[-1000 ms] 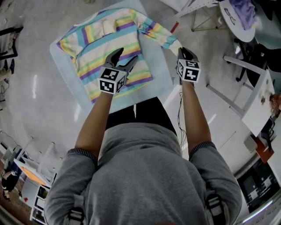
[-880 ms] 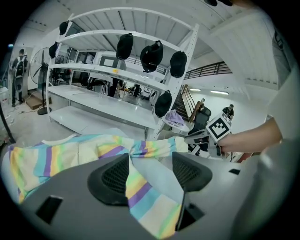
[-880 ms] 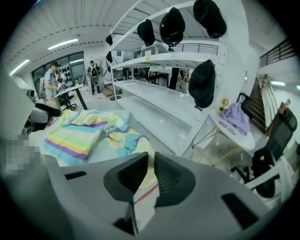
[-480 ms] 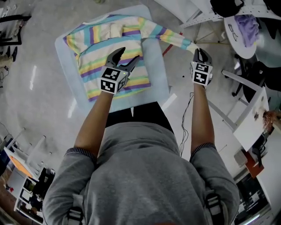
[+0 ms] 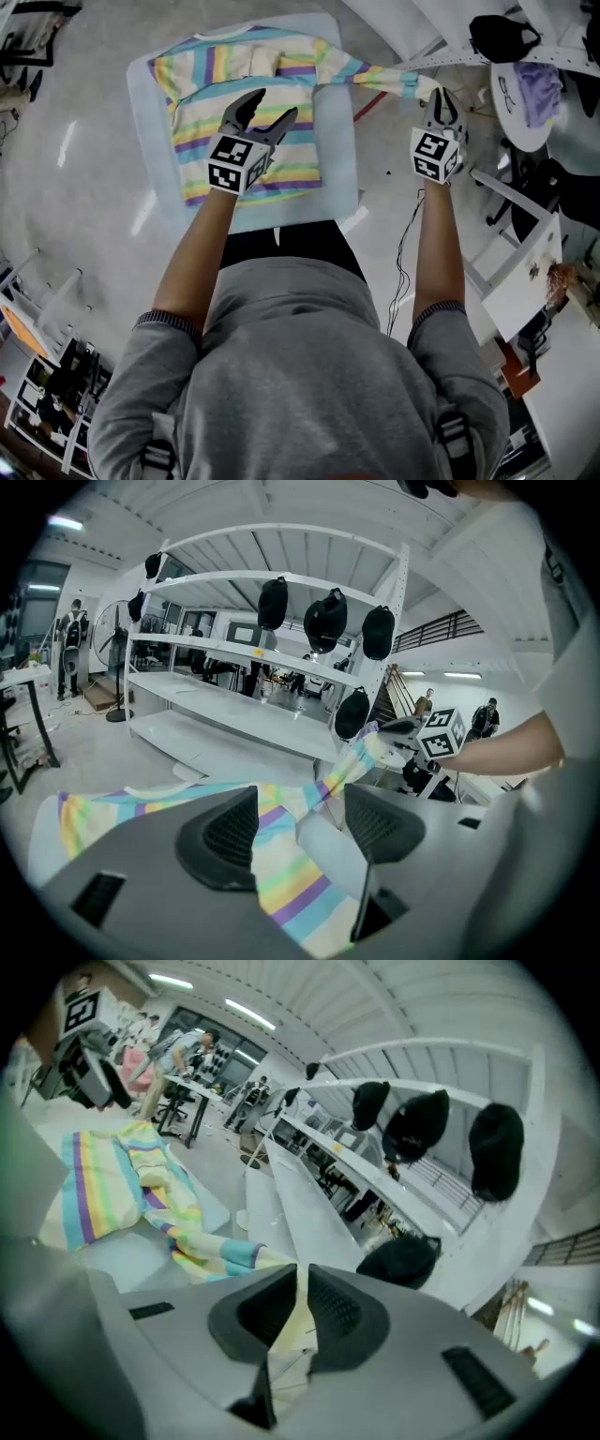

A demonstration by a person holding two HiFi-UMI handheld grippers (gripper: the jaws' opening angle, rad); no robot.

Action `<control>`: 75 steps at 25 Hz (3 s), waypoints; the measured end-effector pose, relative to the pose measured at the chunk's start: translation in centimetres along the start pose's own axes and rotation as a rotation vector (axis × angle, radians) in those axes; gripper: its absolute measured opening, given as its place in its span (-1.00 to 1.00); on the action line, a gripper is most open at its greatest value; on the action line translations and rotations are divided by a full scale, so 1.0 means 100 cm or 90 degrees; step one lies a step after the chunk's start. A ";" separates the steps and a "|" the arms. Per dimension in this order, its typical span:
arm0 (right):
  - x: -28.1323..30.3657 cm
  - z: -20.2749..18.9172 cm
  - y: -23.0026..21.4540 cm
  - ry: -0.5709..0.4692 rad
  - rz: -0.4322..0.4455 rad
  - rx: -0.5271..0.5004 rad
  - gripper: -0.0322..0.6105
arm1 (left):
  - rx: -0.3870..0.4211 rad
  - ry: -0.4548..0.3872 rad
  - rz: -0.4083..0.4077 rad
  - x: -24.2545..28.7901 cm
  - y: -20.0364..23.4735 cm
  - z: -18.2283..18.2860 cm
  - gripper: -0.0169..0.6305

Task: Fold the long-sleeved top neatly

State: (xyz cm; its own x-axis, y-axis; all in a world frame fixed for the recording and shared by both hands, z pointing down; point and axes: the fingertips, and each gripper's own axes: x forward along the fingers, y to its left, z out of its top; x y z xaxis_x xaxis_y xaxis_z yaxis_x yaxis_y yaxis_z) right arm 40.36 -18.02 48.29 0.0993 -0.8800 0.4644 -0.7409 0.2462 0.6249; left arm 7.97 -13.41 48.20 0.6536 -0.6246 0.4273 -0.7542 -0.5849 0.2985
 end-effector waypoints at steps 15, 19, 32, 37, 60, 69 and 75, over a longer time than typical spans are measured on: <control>0.000 0.163 0.040 -0.195 0.020 -0.346 -0.89 | 0.013 -0.049 0.015 -0.042 0.042 0.027 -0.01; -0.004 0.202 0.057 -0.233 0.046 -0.338 -0.89 | 0.008 -0.060 0.026 -0.054 0.059 0.024 -0.01; 0.008 0.168 0.080 -0.108 0.140 -0.039 -0.70 | -0.006 -0.041 0.034 -0.076 0.079 0.005 -0.01; 0.015 0.122 0.096 -0.035 0.184 0.147 -0.50 | -0.001 -0.031 0.026 -0.070 0.075 0.001 -0.01; 0.102 0.028 0.202 0.179 0.245 0.530 -0.13 | -0.009 0.007 0.006 -0.019 0.068 -0.023 -0.01; 0.136 -0.006 0.232 0.255 0.247 0.546 -0.32 | -0.031 0.028 0.012 -0.006 0.082 -0.039 -0.01; 0.133 -0.001 0.225 0.247 0.228 0.561 -0.72 | -0.038 0.028 0.017 -0.007 0.092 -0.040 -0.01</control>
State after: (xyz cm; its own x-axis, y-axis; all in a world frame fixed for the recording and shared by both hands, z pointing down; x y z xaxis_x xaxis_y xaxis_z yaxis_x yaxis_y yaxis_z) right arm 25.07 -24.10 68.57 -0.1312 -0.5835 0.8014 -0.9783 -0.0544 -0.1998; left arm 0.32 -16.28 54.11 0.6313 -0.6147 0.4729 -0.7742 -0.5363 0.3363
